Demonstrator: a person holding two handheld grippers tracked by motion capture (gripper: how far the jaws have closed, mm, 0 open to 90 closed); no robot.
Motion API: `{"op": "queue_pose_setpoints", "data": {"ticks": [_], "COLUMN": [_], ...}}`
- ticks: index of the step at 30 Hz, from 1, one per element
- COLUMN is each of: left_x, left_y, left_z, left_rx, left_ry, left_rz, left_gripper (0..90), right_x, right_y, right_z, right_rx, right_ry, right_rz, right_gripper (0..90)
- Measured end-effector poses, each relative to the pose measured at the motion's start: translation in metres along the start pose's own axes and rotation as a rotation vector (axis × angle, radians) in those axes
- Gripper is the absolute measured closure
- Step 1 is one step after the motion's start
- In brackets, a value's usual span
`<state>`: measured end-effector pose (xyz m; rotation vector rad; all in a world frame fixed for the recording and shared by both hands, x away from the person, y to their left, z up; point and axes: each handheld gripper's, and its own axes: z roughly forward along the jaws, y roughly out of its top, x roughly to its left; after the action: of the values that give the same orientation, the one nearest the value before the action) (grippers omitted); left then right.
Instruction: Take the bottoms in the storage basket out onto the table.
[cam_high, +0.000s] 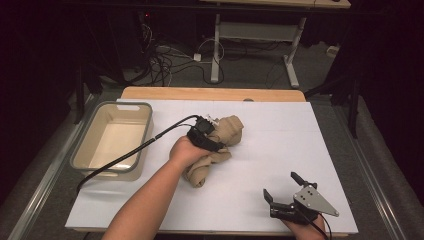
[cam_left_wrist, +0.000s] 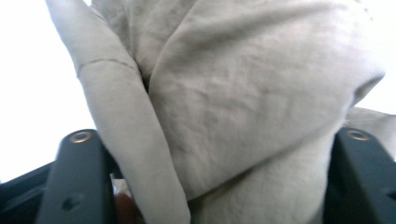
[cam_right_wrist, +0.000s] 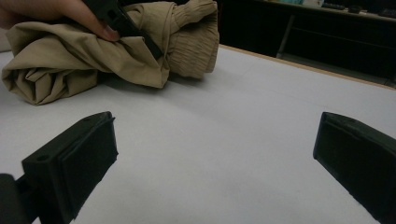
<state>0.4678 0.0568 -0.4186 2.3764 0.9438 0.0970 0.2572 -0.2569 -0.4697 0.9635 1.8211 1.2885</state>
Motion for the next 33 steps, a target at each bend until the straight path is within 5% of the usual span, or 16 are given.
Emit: {"op": "queue_pose_setpoints", "data": {"ticks": [17,29,33], "left_x": [0.0,-0.002,-0.003], "left_y": [-0.004,-0.003,-0.003], "left_z": [0.024,0.021,0.015], "left_rx": [-0.067,-0.074,-0.1], "left_ry": [0.009,0.044,0.027], "left_rz": [0.037,0.016,0.025], "left_gripper": [1.6,0.0,0.0], "right_x": [0.003,0.002,0.001], "right_y": [0.0,0.0,-0.001], "right_z": [0.004,0.004,0.002], "right_rx": [0.008,0.006,0.006], "right_ry": [0.007,0.006,0.006], "right_rz": [-0.007,0.0,0.007], "right_gripper": [0.6,0.5,0.5]}}
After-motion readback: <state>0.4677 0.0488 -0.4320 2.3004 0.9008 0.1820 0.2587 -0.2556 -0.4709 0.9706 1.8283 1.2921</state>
